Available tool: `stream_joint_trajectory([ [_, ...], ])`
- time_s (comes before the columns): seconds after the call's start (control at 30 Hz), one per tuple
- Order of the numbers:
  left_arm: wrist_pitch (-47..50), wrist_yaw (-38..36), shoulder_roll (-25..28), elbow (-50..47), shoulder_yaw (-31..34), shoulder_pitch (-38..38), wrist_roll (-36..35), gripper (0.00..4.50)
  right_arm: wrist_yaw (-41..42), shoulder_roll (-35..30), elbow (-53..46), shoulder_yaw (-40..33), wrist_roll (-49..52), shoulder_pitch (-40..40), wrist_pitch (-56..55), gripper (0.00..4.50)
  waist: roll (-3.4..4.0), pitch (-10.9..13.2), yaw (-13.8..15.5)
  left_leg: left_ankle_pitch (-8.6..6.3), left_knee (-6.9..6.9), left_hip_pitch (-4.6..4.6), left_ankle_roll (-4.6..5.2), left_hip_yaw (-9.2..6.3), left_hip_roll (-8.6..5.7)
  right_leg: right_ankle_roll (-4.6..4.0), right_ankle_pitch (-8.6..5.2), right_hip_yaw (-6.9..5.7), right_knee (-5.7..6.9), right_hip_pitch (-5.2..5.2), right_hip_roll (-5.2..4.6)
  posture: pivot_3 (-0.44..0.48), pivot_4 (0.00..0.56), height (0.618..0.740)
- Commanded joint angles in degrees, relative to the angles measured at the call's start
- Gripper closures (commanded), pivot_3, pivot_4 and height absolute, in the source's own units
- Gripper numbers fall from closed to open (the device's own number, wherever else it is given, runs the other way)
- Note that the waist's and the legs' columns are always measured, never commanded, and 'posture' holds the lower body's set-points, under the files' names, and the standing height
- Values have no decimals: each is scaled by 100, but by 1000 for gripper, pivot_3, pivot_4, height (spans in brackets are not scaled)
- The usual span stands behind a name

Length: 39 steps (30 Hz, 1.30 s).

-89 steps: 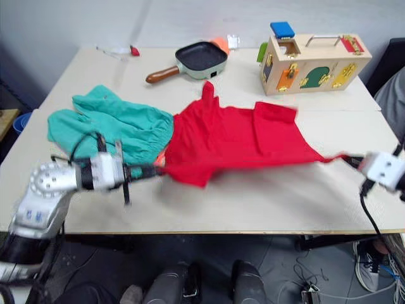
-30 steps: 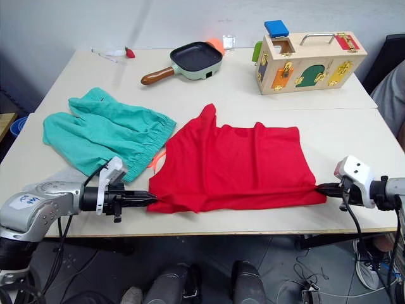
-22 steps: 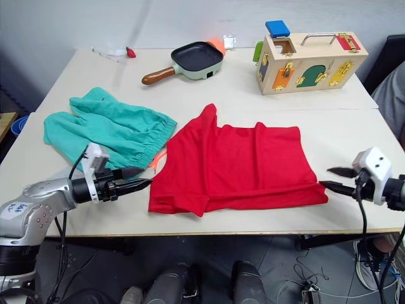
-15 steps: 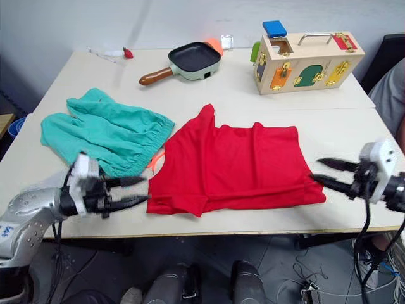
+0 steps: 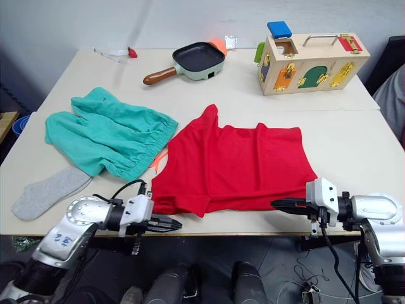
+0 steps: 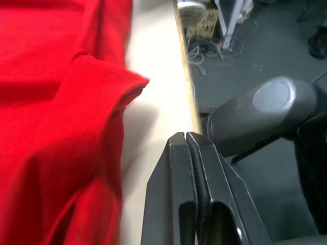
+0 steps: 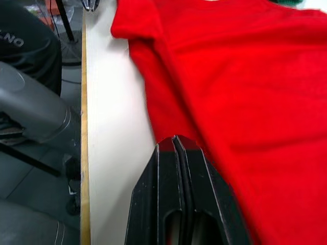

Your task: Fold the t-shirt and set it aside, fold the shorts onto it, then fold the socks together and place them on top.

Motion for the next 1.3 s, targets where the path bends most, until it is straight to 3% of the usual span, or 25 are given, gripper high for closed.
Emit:
stream_joint_trajectory([
  [0.03,-55,365,-228,78,22,-135,109,4460,6,51,216,-14,-42,-47,-227,4500,-2,0,-3,0,1,0,1,-1,0,0,0,0,1,0,0,0,150,740],
  [0.3,678,1158,-647,-56,659,-146,-410,4460,-67,19,622,-80,-170,-101,-403,4500,-2,0,-17,6,7,1,14,-4,2,1,0,-3,5,5,0,0,150,740],
  [0.57,876,2241,-939,465,1353,-287,-291,4460,-715,163,675,-206,-226,-214,-374,4500,-6,-1,-12,5,10,4,12,-7,2,2,1,-7,6,11,-2,0,150,740],
  [0.7,818,2220,-950,257,1633,-216,-554,4460,-992,323,213,-153,8,-288,11,4500,-7,-1,-13,3,10,3,9,-8,2,2,1,-7,6,10,-1,0,150,740],
  [0.9,1328,1348,-530,-838,2160,289,-1901,4460,-1135,503,-987,263,239,-169,751,4500,-7,-1,-30,-1,9,1,2,-11,8,2,1,-6,4,8,0,0,150,740],
  [1.07,1334,1134,-23,-1001,1675,682,-1441,4460,-1387,599,-1162,515,-55,-191,898,4500,-8,-2,0,-3,9,3,-1,-9,3,1,1,-5,2,10,-1,0,150,740],
  [1.2,1171,1499,-301,-581,916,357,-723,4460,-1361,551,-1039,637,-231,-149,830,4500,-10,-3,72,-5,8,0,2,-9,-2,2,1,-3,-3,8,-5,0,150,740],
  [1.3,1201,1526,-542,-346,621,114,-620,4460,-1332,533,-953,643,-315,-105,791,4500,-12,-4,107,-6,7,-3,2,-8,-2,2,1,-1,-3,4,-3,0,150,740],
])
